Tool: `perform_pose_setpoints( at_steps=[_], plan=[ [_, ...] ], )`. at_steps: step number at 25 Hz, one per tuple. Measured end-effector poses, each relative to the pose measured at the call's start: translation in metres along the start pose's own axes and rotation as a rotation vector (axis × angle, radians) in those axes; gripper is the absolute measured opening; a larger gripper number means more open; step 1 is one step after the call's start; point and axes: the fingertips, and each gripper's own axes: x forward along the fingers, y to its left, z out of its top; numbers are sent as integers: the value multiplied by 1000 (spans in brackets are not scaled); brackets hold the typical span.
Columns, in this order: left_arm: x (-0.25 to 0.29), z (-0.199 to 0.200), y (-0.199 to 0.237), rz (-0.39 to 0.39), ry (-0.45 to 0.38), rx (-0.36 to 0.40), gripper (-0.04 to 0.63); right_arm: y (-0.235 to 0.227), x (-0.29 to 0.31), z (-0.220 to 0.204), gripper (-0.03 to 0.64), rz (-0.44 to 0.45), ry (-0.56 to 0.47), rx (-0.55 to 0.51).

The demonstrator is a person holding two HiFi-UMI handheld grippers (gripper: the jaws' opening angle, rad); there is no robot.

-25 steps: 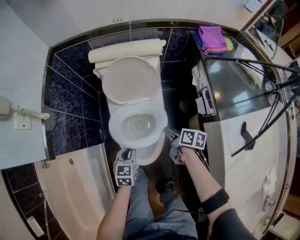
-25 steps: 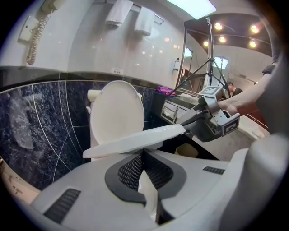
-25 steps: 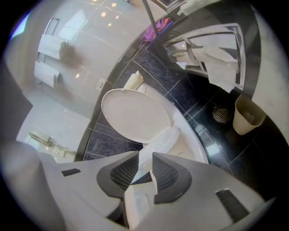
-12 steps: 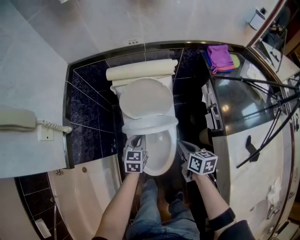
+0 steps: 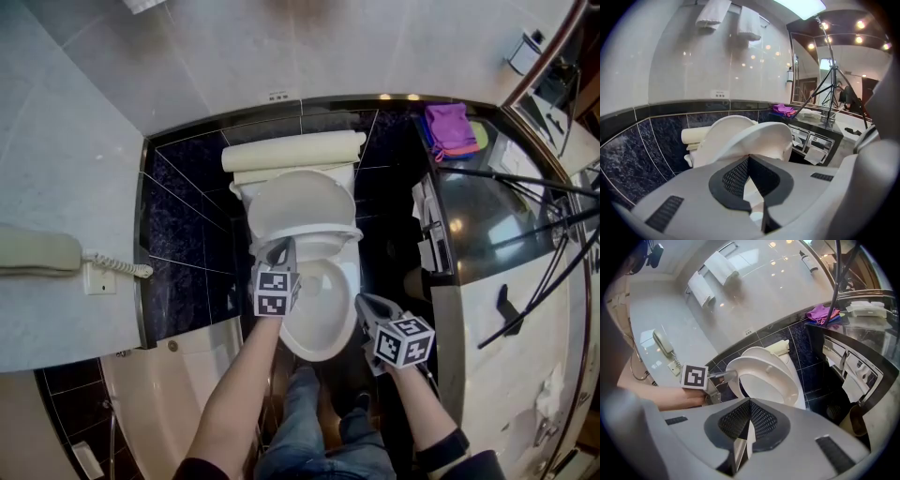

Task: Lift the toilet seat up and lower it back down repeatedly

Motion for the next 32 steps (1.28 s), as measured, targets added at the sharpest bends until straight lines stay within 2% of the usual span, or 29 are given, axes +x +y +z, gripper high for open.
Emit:
perform_pose_setpoints(
  at_steps=[14,26,32],
  plan=[
    [43,35,48,38,11,34,-8,-10,7,11,17,-10,9,-21],
    [30,18,43,39,36,29,-8,-10,7,7,17,-8,17,-35],
    [-8,21,25,40,37,49,-8,-5,-7,11,17,-11,7,-84]
  ],
)
